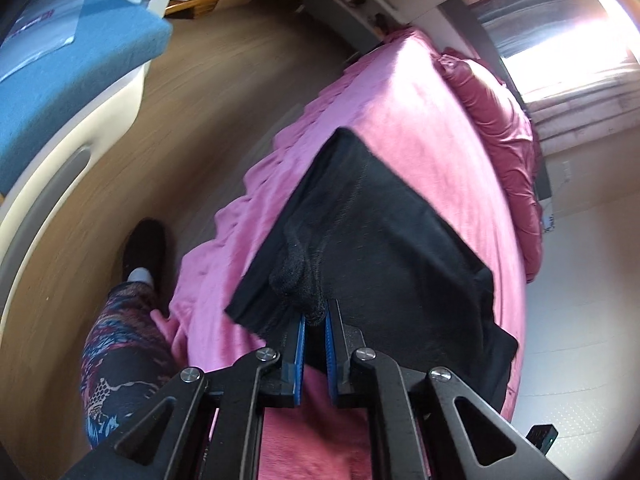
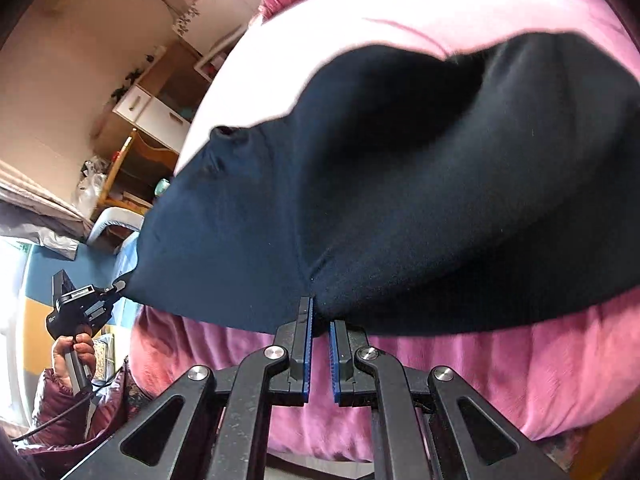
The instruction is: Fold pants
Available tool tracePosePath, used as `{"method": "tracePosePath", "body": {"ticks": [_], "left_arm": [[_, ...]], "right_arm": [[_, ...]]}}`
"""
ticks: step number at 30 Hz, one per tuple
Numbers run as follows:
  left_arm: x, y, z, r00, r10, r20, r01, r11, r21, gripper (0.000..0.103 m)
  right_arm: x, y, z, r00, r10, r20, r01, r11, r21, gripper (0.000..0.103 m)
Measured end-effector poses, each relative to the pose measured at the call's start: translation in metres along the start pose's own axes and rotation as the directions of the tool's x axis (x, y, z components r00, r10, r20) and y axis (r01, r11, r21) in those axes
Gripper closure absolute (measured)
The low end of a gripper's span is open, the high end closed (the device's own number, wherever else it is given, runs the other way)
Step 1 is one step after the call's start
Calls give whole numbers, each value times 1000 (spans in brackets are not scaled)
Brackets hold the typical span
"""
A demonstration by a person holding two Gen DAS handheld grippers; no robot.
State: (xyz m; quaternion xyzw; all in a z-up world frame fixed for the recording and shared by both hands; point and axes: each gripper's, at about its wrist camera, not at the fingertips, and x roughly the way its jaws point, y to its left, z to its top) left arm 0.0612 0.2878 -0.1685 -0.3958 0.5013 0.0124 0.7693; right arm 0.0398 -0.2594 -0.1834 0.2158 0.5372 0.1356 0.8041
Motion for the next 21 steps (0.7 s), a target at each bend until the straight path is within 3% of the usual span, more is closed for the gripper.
{"method": "tracePosePath", "body": {"ticks": [6,11,13,15,18,21], "left_arm": [[7,3,-2,998,65,-13,-65,997,38,94],[15,3,2,994,108,22,-108,994,29,91],[15,0,2,990,137,32,-138,989,50,84],[12,-4,2,981,189,37,-191,979,67,76],[-6,-5,5,962,253,98,-259,964,51,74],[-34,-24,5,929,278,246,-310,945,104,74]], "right_arm": [[20,-8,-2,999,-35,-41,35,999,3,96],[34,-17,-3,998,-31,-54,33,999,25,95],[33,-20,-1,998,-12,-54,14,999,41,94],[26,-26,-4,999,13,-49,-11,999,52,89],[15,-32,-3,999,29,-39,-26,997,69,81],[-5,-40,1,1000,25,6,-25,996,85,79]]}}
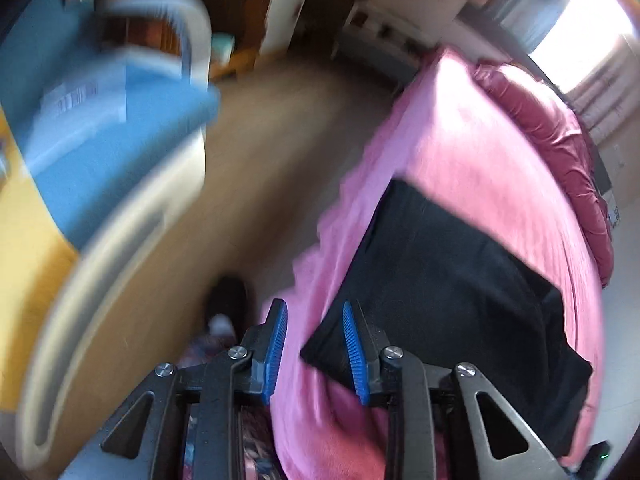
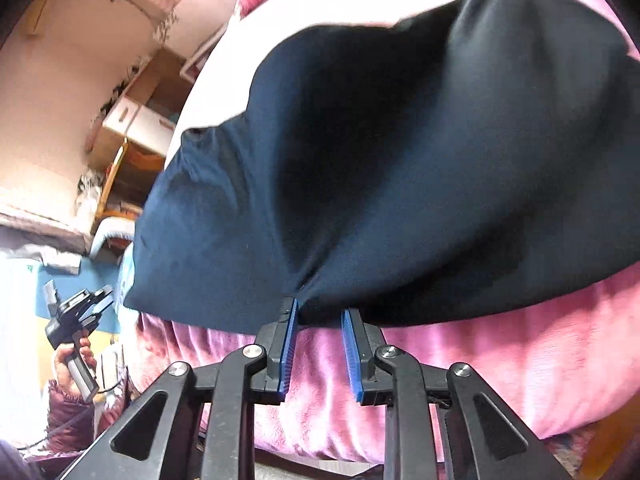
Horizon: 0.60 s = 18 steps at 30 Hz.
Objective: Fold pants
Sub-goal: 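Open both grippers to release the folded pants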
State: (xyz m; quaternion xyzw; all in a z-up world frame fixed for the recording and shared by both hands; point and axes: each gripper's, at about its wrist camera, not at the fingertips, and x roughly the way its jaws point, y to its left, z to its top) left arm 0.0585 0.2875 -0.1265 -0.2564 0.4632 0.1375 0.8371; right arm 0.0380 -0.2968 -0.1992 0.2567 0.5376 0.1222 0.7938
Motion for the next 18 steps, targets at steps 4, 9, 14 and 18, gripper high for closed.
{"method": "tracePosePath", "body": {"ticks": [4,9,14,18], "left_arm": [[-18,-29,-2,994,-110,27,107,990,94,73],[-8,-99,-36,965,-243,-102,263,910,320,73],[3,-164,-81,905,-334,-262,421,789,448,73],[13,-202,-111,875,-330,-354,476,716,510,73]], "right_arm": [[-40,-39,13,992,-38,116,25,993,113,77],[-79,-105,33,958,-161,237,85,950,300,75],[-104,-164,59,920,-231,316,68,889,453,75],[-112,-198,84,896,-290,338,68,840,539,75]]}}
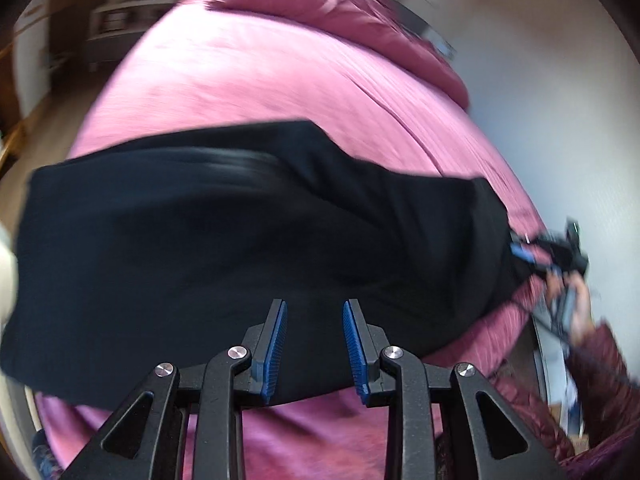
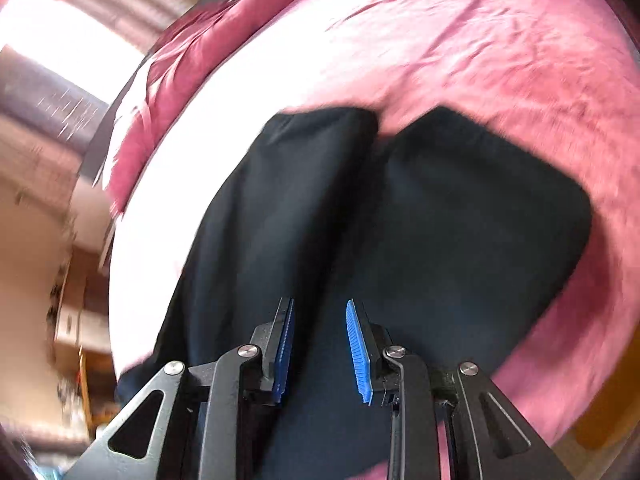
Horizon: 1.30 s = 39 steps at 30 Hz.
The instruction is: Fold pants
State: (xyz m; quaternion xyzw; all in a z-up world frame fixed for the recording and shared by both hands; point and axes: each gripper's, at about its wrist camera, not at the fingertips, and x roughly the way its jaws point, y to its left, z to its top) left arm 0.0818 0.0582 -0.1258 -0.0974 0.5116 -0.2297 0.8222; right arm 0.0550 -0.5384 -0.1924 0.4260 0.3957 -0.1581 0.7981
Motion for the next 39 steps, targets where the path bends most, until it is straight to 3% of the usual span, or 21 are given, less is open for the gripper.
{"method": "tracePosePath", "body": {"ticks": [4,10,11,12,13,18,23,26,28,29,30,31,32,34,39], "left_arm": [[20,-20,-3,998,-9,-62,11,1000,29,73],[38,-28,-3,993,6,-118,1,999,54,73],[42,-29,-2,992,12,-123,-5,998,58,73],[45,-30,-2,992,13,-126,-6,998,60,73],[46,-30,-2,992,11,-126,-3,998,61,73],[53,-36,0,992,-1,-129,10,998,69,73],[51,-37,2,991,-24,-129,35,996,83,73],[51,-39,3,992,-27,-126,38,995,87,73],[51,-39,3,992,-29,-125,40,995,87,73],[51,-40,3,992,-28,-125,40,995,91,73],[51,-41,4,992,-26,-125,38,995,95,73],[50,-43,3,992,-23,-125,36,994,101,73],[49,-43,3,992,-22,-127,36,994,105,73],[48,-44,3,991,-16,-129,31,993,114,73],[52,-44,2,989,-1,-145,16,994,108,73]], "right_arm": [[15,-7,30,1000,-1,10,0,996,91,75],[27,-2,52,998,-57,9,56,994,89,75],[26,0,53,997,-77,9,76,994,80,78],[25,4,53,996,-89,16,88,994,66,91],[19,12,53,994,-104,32,103,994,29,95],[-30,54,48,984,-139,115,154,980,-129,96],[-91,56,38,970,-185,160,208,969,-136,96],[-103,42,31,961,-244,126,258,960,-108,96],[-101,27,28,965,-245,97,253,964,-85,92],[-101,16,24,969,-228,97,234,971,-56,81],[-103,5,21,970,-222,100,225,974,-19,57],[-106,-9,17,972,-205,113,204,979,26,47],[-110,-23,12,975,-181,129,173,982,71,45],[-110,-45,3,979,-166,116,150,979,137,47],[-101,-91,-13,988,-104,116,73,965,250,75]]}}
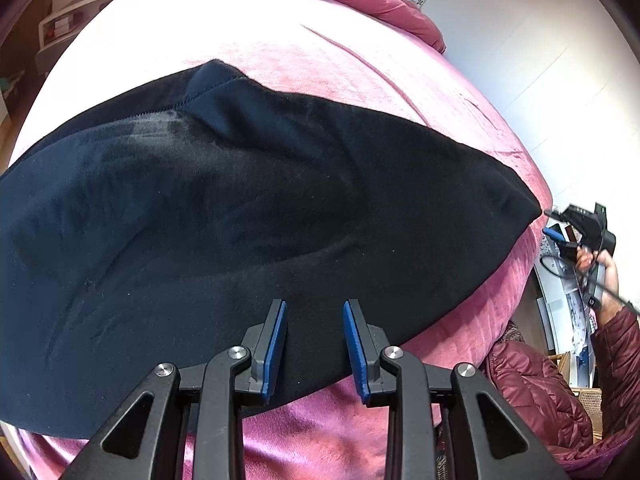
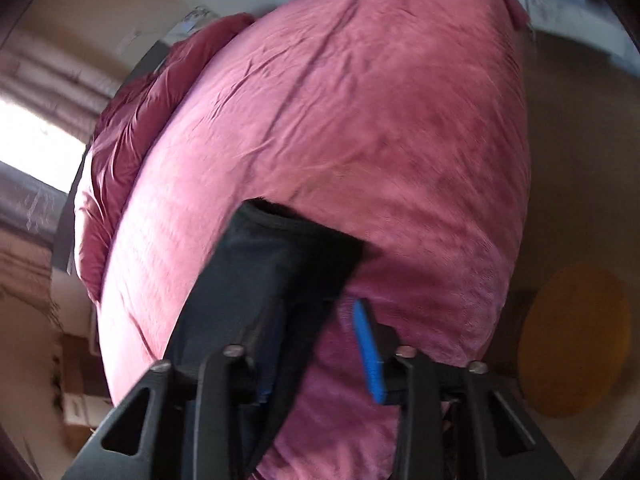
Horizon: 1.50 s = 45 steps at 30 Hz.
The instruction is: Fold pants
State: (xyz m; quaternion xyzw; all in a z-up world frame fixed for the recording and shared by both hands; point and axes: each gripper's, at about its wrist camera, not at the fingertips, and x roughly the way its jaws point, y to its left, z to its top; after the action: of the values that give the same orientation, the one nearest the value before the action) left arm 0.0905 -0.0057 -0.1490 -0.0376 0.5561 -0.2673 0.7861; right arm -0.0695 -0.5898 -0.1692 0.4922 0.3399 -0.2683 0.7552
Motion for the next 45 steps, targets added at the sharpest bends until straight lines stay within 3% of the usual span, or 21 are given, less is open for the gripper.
{"method": "tracePosePath", "body": {"ticks": [3,9,16,19,21,25,26,27,30,34,36,38,39,40,45], "left_arm": [[4,-4,1,1000,17,-9,-17,1000,10,73],[14,-14,5,999,34,-26,-34,999,4,73],[26,-20,7,998,43,-41,-43,999,-4,73],[30,-22,9,998,43,-46,-43,999,5,73],[33,-23,10,998,41,-47,-41,999,5,73],[36,-21,8,998,36,-44,-36,999,-1,73],[37,-21,8,998,36,-43,-36,999,-2,73],[37,-21,8,998,36,-43,-36,999,-3,73],[39,-22,8,998,40,-43,-40,999,5,73],[36,-23,4,998,49,-41,-49,999,7,73],[37,-23,5,998,43,-44,-43,999,-3,73],[38,-24,5,998,44,-45,-45,999,-6,73],[38,-25,5,998,45,-44,-45,999,-6,73],[38,-25,6,998,46,-43,-47,999,-8,73],[36,-29,3,997,62,-35,-62,998,3,73]], "right_arm": [[7,-12,4,998,57,22,-58,997,55,84],[20,-13,34,994,63,85,-68,996,56,82],[43,4,47,995,95,-15,-96,994,-44,82],[41,5,44,988,149,-33,-151,988,-40,55],[36,6,41,988,149,-40,-152,985,-79,51],[41,19,34,992,92,-84,-107,976,-191,54],[43,23,33,994,67,-89,-85,971,-225,62],[45,31,31,996,-9,-84,-15,960,-281,79],[41,51,28,990,-119,-75,80,914,-398,85],[11,78,35,988,-152,-6,132,877,-463,85],[17,86,35,970,-241,-14,201,839,-505,85],[40,80,32,931,-363,-30,294,798,-526,85],[50,74,32,927,-371,-50,297,812,-502,83],[57,64,33,938,-342,-64,274,839,-471,81],[58,39,35,961,-273,-52,235,899,-369,70]]}}
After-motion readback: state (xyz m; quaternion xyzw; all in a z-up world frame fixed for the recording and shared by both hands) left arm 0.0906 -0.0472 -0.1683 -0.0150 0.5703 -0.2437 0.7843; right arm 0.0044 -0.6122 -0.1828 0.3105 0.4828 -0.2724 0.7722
